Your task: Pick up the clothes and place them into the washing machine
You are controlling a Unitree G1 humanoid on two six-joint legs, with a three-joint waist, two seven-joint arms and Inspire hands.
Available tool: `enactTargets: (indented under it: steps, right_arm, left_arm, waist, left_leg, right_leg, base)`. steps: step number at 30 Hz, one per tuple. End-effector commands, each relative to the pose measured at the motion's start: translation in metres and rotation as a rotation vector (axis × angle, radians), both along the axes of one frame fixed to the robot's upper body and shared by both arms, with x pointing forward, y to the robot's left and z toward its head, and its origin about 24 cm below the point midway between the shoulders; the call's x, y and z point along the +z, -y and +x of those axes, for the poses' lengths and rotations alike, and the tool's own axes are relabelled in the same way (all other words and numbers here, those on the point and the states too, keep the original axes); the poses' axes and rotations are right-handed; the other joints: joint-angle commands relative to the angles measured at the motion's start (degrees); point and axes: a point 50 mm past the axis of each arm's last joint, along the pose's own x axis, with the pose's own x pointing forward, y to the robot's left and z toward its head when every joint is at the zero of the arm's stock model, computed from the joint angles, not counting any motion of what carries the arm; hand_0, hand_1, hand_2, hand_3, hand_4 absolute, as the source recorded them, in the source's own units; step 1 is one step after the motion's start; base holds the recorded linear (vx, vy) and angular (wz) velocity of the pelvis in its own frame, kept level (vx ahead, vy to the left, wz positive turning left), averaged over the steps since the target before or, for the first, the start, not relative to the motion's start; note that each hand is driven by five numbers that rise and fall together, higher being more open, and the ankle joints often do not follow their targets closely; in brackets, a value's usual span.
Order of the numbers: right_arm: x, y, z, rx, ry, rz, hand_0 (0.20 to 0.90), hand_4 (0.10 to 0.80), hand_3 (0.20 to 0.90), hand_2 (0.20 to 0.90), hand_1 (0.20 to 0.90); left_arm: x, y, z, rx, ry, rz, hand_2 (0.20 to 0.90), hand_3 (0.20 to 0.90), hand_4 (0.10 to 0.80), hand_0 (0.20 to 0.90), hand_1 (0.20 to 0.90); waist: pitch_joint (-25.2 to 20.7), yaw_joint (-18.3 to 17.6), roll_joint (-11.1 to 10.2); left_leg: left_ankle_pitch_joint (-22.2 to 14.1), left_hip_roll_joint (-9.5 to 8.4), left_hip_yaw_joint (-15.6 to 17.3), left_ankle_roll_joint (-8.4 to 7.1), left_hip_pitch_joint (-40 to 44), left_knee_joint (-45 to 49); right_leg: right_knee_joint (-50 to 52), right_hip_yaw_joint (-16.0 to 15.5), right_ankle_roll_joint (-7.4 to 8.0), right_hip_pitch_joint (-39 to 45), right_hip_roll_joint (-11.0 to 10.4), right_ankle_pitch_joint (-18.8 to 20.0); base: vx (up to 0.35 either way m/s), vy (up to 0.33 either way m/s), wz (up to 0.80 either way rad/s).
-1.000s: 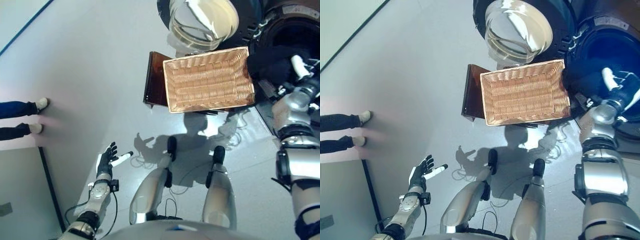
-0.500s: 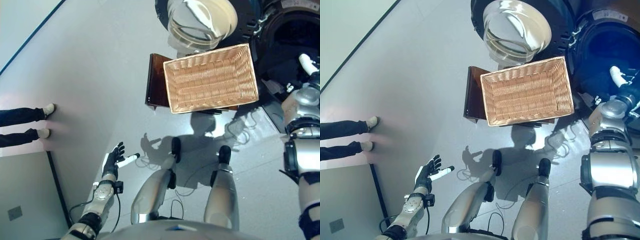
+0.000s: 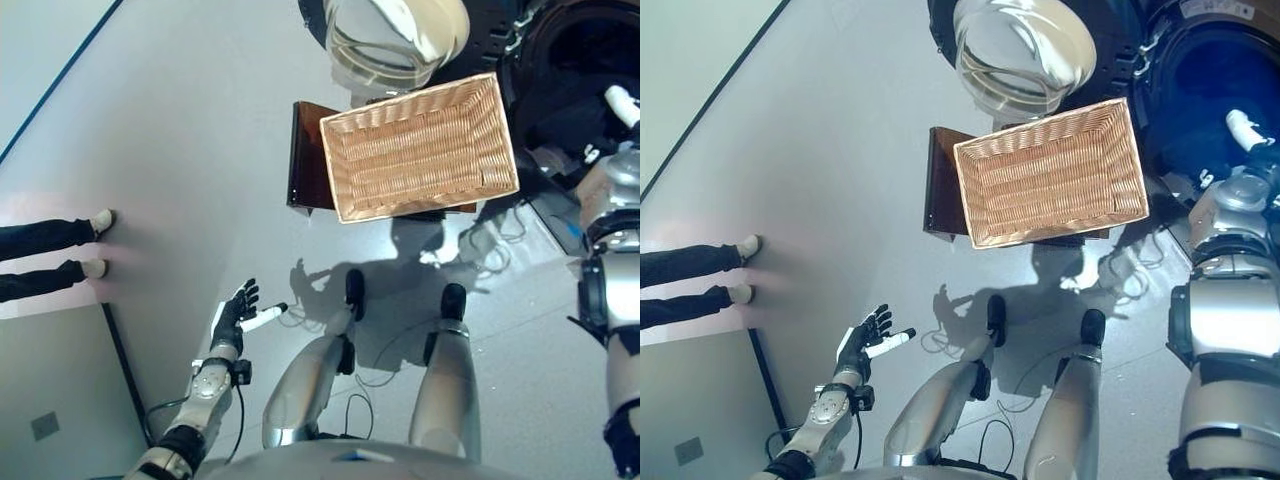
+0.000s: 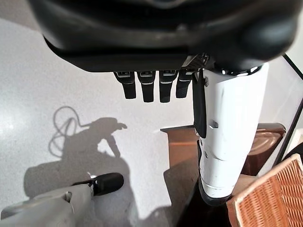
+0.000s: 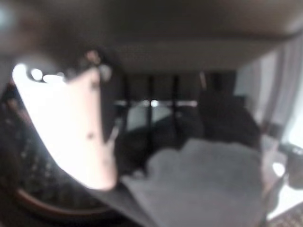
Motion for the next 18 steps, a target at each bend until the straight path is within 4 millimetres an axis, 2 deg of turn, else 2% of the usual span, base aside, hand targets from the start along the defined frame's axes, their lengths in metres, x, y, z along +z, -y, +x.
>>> enactTargets:
  steps: [1, 8, 12, 18]
  right_arm:
    - [0.13, 0.036, -0.052, -0.088, 0.413, -0.195, 0.2, 0.3, 0.2, 0.2, 0.2]
    - [0.144, 0.027, -0.049, -0.02, 0.612, -0.06, 0.2, 0.3, 0.2, 0.2, 0.2]
    - [0.161, 0.022, -0.054, 0.005, 0.833, 0.063, 0.2, 0.3, 0.2, 0.2, 0.2]
    - [0.185, 0.021, -0.067, 0.02, 1.026, 0.157, 0.2, 0.3, 0.2, 0.2, 0.2]
  left_arm:
    - [0.014, -0.003, 0.008, -0.009, 0.09, -0.013, 0.9, 0.9, 0.8, 0.9, 0.9]
    - [0.014, 0.001, 0.009, -0.024, 0.089, -0.035, 0.9, 0.9, 0.8, 0.9, 0.9]
    - [0.015, 0.003, 0.011, -0.027, 0.088, -0.044, 0.9, 0.9, 0.8, 0.9, 0.9]
    - [0.017, 0.006, 0.012, -0.036, 0.094, -0.066, 0.9, 0.9, 0.8, 0.9, 0.9]
  waist:
    - [-1.2, -0.2, 4.2]
    - [-0.3, 0.5, 5.1]
    - [-0.4, 1.1, 5.4]
    - [-0.9, 2.3, 6.2]
  left_leg:
    - [-1.3, 0.45, 2.0, -5.48, -0.7, -0.5]
    - [-1.0, 0.57, 2.4, -5.79, -2.1, -0.5]
    - [-1.2, 0.37, 2.1, -6.05, -2.7, -0.5]
    - [-0.8, 0.17, 1.6, -6.42, -4.1, -0.5]
  right_leg:
    - [-6.6, 0.2, -2.8, 2.1, 4.7, 0.3]
    - [-4.7, 0.2, -2.88, -0.5, 4.8, -0.3]
    - [-3.1, 0.2, -2.9, -1.8, 4.5, -1.7]
    - [-1.7, -0.2, -3.0, -3.7, 4.3, -2.2]
  base:
    - [-0.015, -0.027, 0.05]
    - [0.0, -0.008, 0.01]
    - [0.023, -0.02, 0.07]
    - [0.015, -0.015, 0.12]
